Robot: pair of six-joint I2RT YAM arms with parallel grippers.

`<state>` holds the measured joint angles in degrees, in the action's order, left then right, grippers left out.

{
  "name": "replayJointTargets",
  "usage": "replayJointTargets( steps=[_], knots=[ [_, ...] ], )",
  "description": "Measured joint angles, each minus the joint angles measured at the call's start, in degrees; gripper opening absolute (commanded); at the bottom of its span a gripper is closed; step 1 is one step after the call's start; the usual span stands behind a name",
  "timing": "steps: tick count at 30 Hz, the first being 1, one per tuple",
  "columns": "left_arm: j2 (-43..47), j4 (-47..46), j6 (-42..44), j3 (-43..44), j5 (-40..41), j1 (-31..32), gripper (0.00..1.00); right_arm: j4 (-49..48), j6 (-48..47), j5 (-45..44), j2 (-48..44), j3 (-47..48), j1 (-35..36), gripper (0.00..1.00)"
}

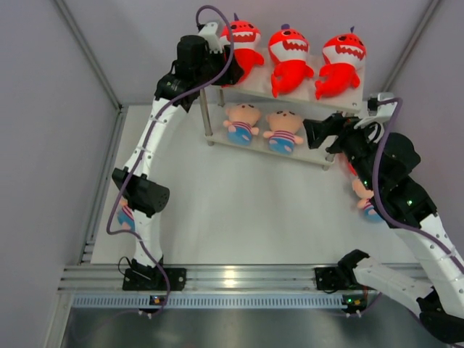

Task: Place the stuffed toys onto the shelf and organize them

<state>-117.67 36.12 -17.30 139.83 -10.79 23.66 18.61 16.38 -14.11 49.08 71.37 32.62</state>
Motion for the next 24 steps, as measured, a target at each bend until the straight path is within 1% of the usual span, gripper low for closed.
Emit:
replayJointTargets(
  steps=[2, 6, 7, 8, 9, 10, 12, 13, 14, 18, 22, 24],
  knots=[
    [0.00, -0.02, 0.28, 0.00, 0.46, 0.00, 0.57, -0.15, 0.24, -0.02, -0.42, -0.48, 0.00, 0.96],
    [0.02, 0.02, 0.83, 0.00, 1.27, 0.00, 0.70, -0.11, 0.37, 0.04, -0.48, -0.57, 0.00, 0.96],
    [0.02, 0.04, 1.05, 0.00, 1.42, 0.00, 0.75, -0.11, 0.37, 0.07, -0.48, -0.57, 0.00, 0.97],
    [0.02, 0.09, 1.18, 0.00, 1.55, 0.00, 0.78, -0.11, 0.37, 0.09, -0.48, -0.57, 0.00, 0.97],
    [0.02, 0.17, 1.68, 0.00, 1.84, 0.00, 0.80, -0.09, 0.37, 0.07, -0.48, -0.57, 0.00, 0.97],
    [0.04, 0.28, 2.29, 0.02, 2.14, 0.00, 0.86, 0.00, 0.37, 0.02, -0.48, -0.57, 0.00, 0.96],
    [0.07, 0.39, 3.63, 0.24, 3.56, 0.00, 0.91, 0.57, 0.37, -0.37, -0.48, -0.57, 0.00, 0.97],
    [0.07, 0.42, 4.15, 0.44, 4.31, 0.00, 0.96, 0.92, 0.37, -0.68, -0.48, -0.57, 0.00, 0.96],
    [0.09, 0.39, 4.98, 0.72, 4.90, 0.00, 0.98, 1.33, 0.37, -0.98, -0.48, -0.57, 0.00, 0.96],
    [1.11, 0.39, 7.37, 1.01, 5.95, 0.00, 0.98, 2.47, 0.37, -1.62, -1.29, -2.21, 0.00, 0.96],
    [3.08, 0.39, 9.35, 1.01, 5.92, 0.00, 0.98, 3.98, 0.90, -2.16, -4.42, -7.37, 0.00, 0.97],
    [4.66, 0.37, 10.58, 0.85, 5.95, 0.00, 0.98, 6.60, 1.84, -3.50, -5.77, -9.07, 0.00, 0.98]
  ],
)
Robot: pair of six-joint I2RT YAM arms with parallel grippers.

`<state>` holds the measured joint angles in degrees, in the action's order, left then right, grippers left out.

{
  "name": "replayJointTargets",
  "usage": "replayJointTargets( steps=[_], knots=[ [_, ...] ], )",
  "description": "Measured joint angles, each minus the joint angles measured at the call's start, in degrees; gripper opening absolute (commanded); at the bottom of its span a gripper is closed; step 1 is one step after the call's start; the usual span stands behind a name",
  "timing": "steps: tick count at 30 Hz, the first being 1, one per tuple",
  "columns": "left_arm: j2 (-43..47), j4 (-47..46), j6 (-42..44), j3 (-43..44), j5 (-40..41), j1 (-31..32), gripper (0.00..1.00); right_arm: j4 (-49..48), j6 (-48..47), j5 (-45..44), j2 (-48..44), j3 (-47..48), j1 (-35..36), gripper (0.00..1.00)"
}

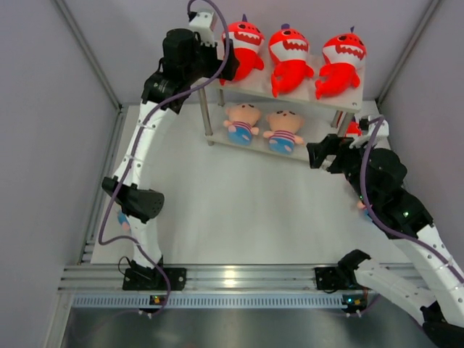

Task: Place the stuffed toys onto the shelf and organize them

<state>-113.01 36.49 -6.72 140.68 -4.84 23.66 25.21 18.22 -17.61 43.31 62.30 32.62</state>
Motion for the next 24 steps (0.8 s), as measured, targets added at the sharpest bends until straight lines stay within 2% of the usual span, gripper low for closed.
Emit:
replayJointTargets(
  steps=[6, 11, 13, 18, 24],
  knots=[
    [7.52, -0.11, 3.10, -5.90, 0.37, 0.00, 0.98, 10.51, 5.11, -13.35, -0.66, -1.77, -0.87, 0.99],
    [12.59, 0.50, 6.10, -10.08, 1.73, 0.00, 0.98, 15.61, 7.98, -19.17, -3.82, -9.53, -7.85, 0.99],
    [14.64, 1.25, 7.45, -12.11, 2.08, 0.00, 0.98, 16.57, 8.26, -19.04, -4.44, -12.48, -13.25, 0.99],
    [20.17, 2.40, 10.93, -18.73, 3.06, 0.00, 0.98, 14.23, 7.69, -10.12, -1.95, -17.94, -30.58, 0.99],
    [23.78, 2.93, 13.38, -24.41, 3.43, 0.00, 0.98, 9.18, 3.80, -0.81, 6.32, -22.60, -51.87, 1.00]
  ],
)
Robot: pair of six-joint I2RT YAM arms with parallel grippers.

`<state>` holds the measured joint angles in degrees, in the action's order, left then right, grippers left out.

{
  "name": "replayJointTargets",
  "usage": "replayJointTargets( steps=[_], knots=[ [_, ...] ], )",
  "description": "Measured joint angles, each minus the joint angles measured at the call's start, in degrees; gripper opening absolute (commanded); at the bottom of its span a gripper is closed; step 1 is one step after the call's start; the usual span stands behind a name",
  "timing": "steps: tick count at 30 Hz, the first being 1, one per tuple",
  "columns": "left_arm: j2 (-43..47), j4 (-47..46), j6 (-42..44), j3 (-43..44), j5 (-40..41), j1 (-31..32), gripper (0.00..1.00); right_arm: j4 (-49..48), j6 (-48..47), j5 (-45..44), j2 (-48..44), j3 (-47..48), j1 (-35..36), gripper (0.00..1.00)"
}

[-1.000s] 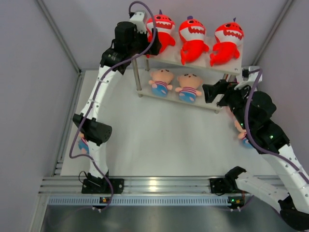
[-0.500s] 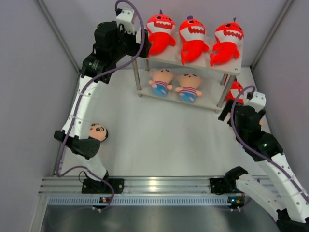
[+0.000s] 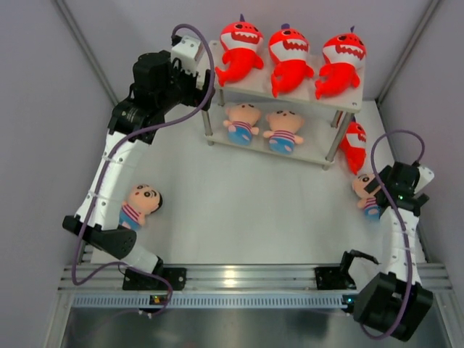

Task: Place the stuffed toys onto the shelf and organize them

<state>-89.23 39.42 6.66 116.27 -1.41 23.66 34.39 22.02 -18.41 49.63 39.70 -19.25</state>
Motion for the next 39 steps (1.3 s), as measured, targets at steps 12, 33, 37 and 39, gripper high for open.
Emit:
replayJointTargets(
  steps=[12, 33, 37, 39],
  knots=[
    [0.13, 2.34, 3.23, -1.79, 0.07, 0.00, 0.98, -9.77, -4.24, 10.84, 15.28, -3.91, -8.11, 1.00],
    [0.15, 4.42, 5.81, -3.91, 5.33, -0.68, 0.98, -5.01, -1.14, 23.23, -5.22, -3.72, -7.74, 0.00],
    [0.15, 4.94, 6.64, -4.90, 7.13, -0.83, 0.98, -1.97, 2.47, 26.60, -15.76, -3.65, -6.67, 0.00],
    [0.15, 4.87, 7.10, -4.85, 8.17, -0.87, 0.98, -0.92, 4.28, 29.09, -15.72, -3.10, -5.16, 0.00]
  ],
)
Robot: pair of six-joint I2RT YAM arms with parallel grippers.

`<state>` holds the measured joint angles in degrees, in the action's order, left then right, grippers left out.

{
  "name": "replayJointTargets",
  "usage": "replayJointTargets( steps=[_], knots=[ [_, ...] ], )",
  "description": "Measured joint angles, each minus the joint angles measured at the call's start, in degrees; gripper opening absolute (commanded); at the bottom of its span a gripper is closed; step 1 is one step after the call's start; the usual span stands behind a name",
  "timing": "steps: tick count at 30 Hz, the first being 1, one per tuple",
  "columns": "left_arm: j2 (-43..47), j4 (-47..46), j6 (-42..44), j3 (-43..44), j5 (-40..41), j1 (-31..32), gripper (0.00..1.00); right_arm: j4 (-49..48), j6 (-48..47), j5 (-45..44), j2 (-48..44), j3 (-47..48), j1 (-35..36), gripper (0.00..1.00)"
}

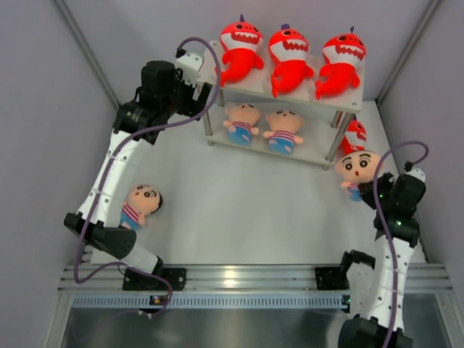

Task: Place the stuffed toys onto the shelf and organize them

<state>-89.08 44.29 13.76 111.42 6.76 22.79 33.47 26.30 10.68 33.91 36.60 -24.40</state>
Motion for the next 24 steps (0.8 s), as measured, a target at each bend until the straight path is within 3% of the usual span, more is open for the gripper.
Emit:
replayJointTargets(
  steps=[4, 11, 15, 19, 24],
  knots=[
    [0.00, -0.02, 1.03, 0.02, 2.69, -0.02, 0.98, 0.55, 2.95, 0.70, 3.34, 1.14, 7.56, 0.00],
    [1.40, -0.07, 3.76, -2.01, 11.93, -0.26, 0.98, -4.28, 6.51, -5.53, 3.30, 1.38, 33.86, 0.00],
    [2.64, -0.09, 4.68, -4.35, 17.07, -0.81, 0.98, -11.63, 11.78, -15.87, 10.64, 1.31, 45.51, 0.00],
    [3.52, 0.11, 4.68, -6.21, 19.76, -1.51, 0.98, -17.35, 18.95, -31.98, 16.74, 0.98, 50.88, 0.00],
    [3.96, 0.35, 4.85, -6.54, 21.49, -1.60, 0.98, -22.99, 23.50, -44.37, 27.71, 3.56, 51.23, 0.00]
  ],
)
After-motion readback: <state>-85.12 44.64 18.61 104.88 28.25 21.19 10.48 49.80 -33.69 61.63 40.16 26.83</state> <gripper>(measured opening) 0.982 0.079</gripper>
